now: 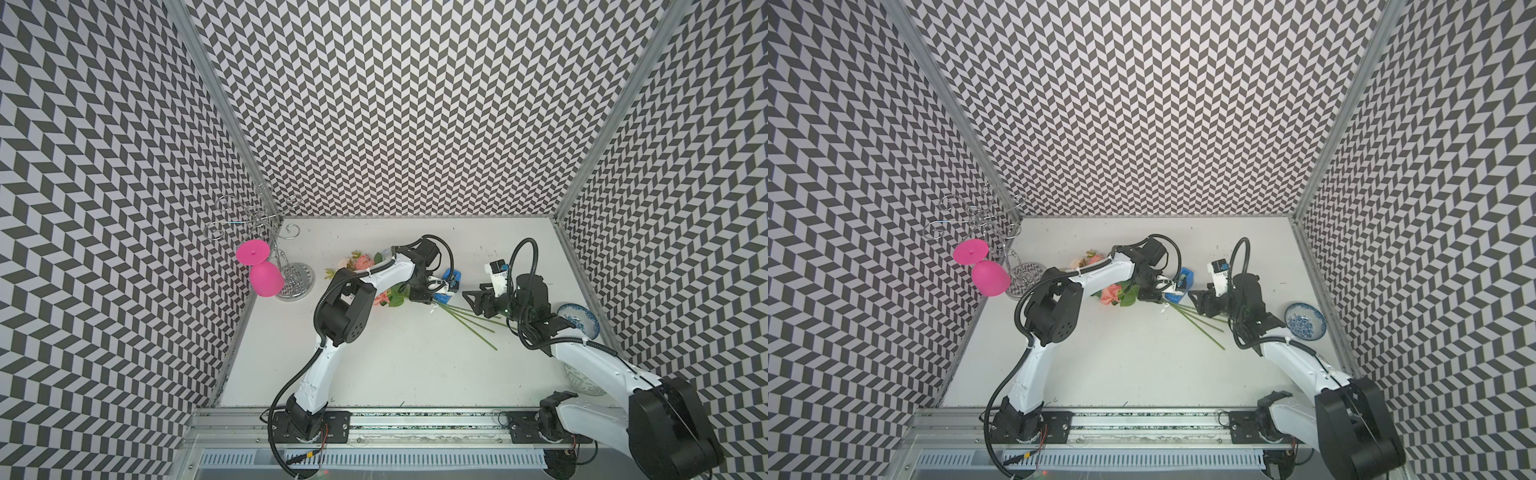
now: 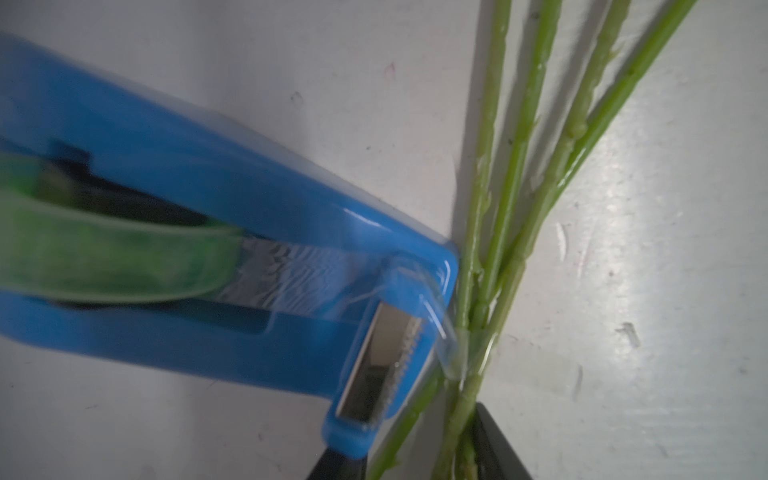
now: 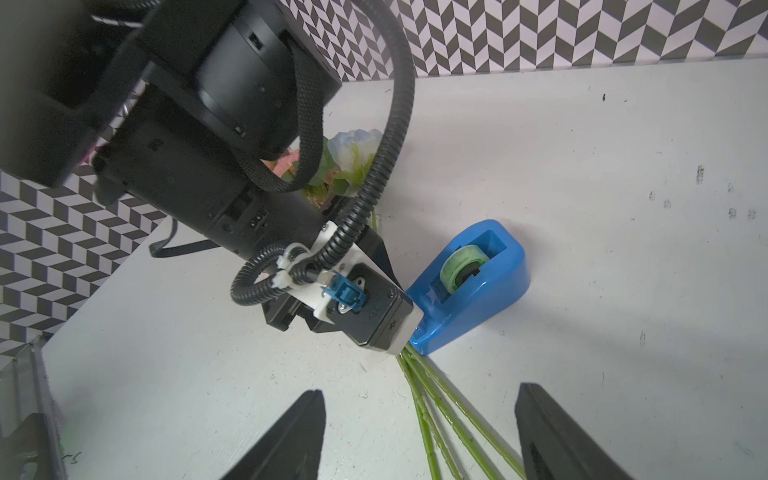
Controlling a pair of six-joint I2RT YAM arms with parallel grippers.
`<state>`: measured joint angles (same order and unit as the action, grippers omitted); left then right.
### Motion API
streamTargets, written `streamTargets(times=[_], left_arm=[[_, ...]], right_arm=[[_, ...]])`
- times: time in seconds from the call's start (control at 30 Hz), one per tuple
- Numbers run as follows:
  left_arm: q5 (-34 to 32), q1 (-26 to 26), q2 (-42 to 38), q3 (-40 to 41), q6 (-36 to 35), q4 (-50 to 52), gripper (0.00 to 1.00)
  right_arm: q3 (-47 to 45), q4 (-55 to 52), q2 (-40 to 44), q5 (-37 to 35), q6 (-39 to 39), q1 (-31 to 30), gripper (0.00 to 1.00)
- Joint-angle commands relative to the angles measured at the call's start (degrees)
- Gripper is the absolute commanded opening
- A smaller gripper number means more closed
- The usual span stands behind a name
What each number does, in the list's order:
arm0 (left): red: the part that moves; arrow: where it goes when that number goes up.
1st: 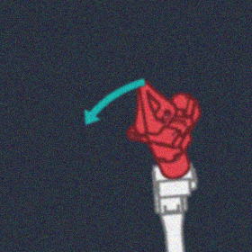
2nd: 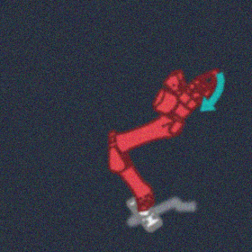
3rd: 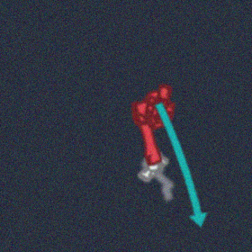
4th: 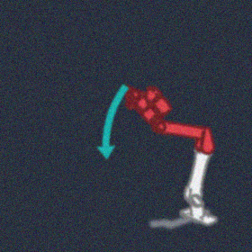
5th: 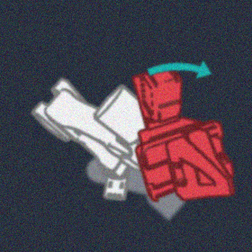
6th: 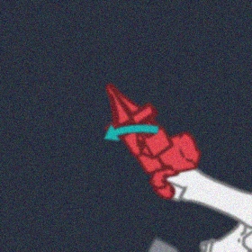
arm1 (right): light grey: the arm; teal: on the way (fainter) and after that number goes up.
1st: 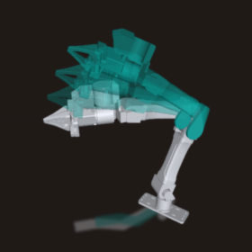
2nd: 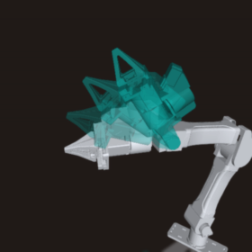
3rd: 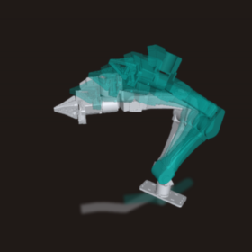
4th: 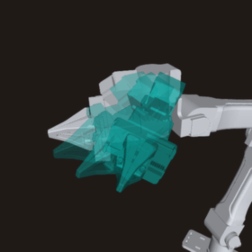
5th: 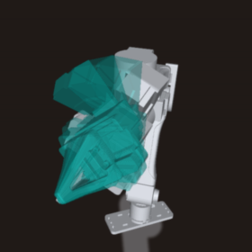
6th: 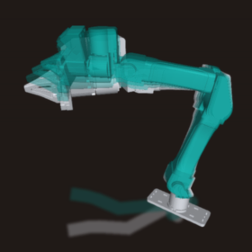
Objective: Wrap bouquets with tape
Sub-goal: Adjust the unwrapped bouquet at the center of the board.
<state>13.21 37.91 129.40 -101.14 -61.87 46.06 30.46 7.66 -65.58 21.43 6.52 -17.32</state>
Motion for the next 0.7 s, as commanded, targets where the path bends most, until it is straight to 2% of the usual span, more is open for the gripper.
streamTargets(times=[0.0,0.2,0.33,0.4,0.5,0.67], left_arm=[[-1.5,0.1,7.7,3.8,-0.9,2.3,0.39],[-5.9,0.9,6.9,6.7,2.6,2.7,0.33],[-6.2,1.0,7.4,7.6,4.3,2.9,0.28],[-5.4,0.8,8.3,7.0,4.6,3.7,0.21],[-4.9,0.7,6.5,8.4,4.8,1.6,0.00],[-4.9,0.6,1.0,11.7,3.9,-3.9,0.00]], right_arm=[[-0.8,2.1,2.0,-0.3,0.4,0.1,0.74],[-0.4,1.0,2.4,0.5,0.8,0.2,0.74],[-1.8,1.7,3.0,0.6,1.3,0.2,0.74],[-2.7,2.4,2.9,0.8,1.5,0.2,0.74],[-3.2,3.5,1.4,0.9,2.1,0.1,0.73],[-2.6,4.4,-1.6,0.1,1.9,0.1,0.71]])
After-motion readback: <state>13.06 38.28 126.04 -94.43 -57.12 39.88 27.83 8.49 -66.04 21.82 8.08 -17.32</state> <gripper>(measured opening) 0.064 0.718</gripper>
